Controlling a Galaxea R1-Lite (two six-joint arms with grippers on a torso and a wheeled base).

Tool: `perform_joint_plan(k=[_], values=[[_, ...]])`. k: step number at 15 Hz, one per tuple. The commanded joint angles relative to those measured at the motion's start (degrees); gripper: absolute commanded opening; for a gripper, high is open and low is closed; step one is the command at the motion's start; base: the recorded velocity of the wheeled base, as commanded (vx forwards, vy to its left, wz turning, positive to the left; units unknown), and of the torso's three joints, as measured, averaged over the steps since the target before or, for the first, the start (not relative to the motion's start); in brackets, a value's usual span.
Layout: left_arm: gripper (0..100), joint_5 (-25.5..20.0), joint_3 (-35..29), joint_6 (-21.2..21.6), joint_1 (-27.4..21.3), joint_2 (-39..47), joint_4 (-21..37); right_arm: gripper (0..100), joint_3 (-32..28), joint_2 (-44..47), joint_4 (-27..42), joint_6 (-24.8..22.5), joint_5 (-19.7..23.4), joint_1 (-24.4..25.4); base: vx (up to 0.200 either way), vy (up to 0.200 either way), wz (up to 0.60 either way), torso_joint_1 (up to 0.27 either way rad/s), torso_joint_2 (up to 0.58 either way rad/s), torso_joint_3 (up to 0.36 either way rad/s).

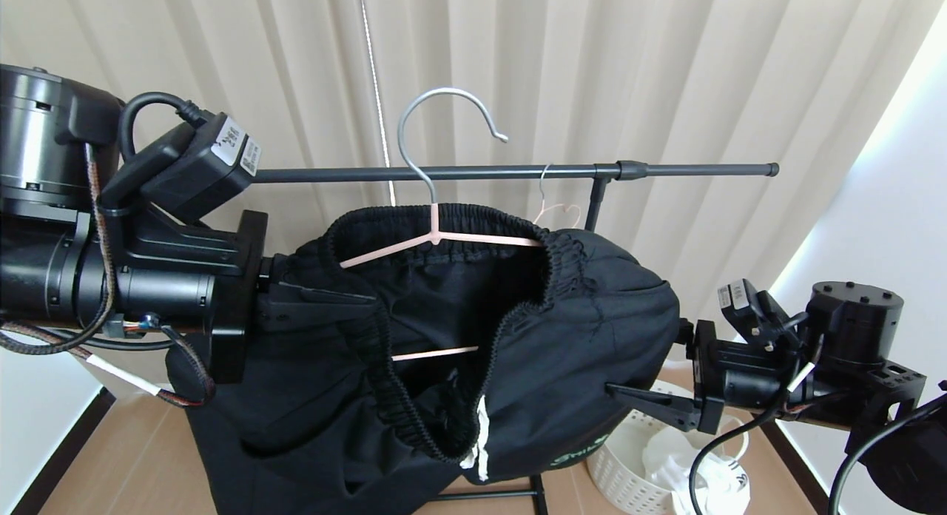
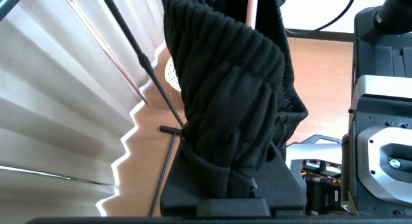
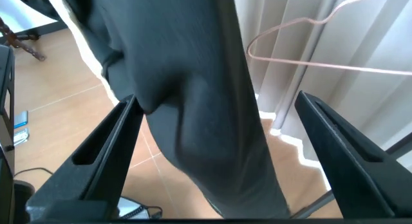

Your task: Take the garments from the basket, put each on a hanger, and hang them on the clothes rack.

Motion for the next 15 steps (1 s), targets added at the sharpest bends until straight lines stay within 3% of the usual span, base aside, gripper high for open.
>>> perform_joint_plan(k=[1, 2, 9, 15], values=[[0, 0.0, 0.37, -0.13, 0.0, -0.84, 0.01, 100, 0.12, 1.19, -0.02, -0.03, 0.04, 0.06, 0.0, 0.0, 0.0, 0.0, 0.0, 0.0], [0, 0.0, 0.55, -0.22, 0.0, -0.93, 0.01, 0, 0.12, 1.02, -0.02, -0.03, 0.04, 0.06, 0.0, 0.0, 0.0, 0.0, 0.0, 0.0], [0, 0.0, 1.25, -0.31, 0.26, -1.54, 0.01, 0, -0.23, 0.93, -0.1, 0.05, 0.04, -0.47, 0.0, 0.0, 0.0, 0.0, 0.0, 0.0], [0, 0.0, 3.63, -0.66, 3.42, -4.71, 0.01, 0, -1.82, 2.86, -0.02, 0.14, 0.04, -3.54, 0.0, 0.0, 0.0, 0.0, 0.0, 0.0]])
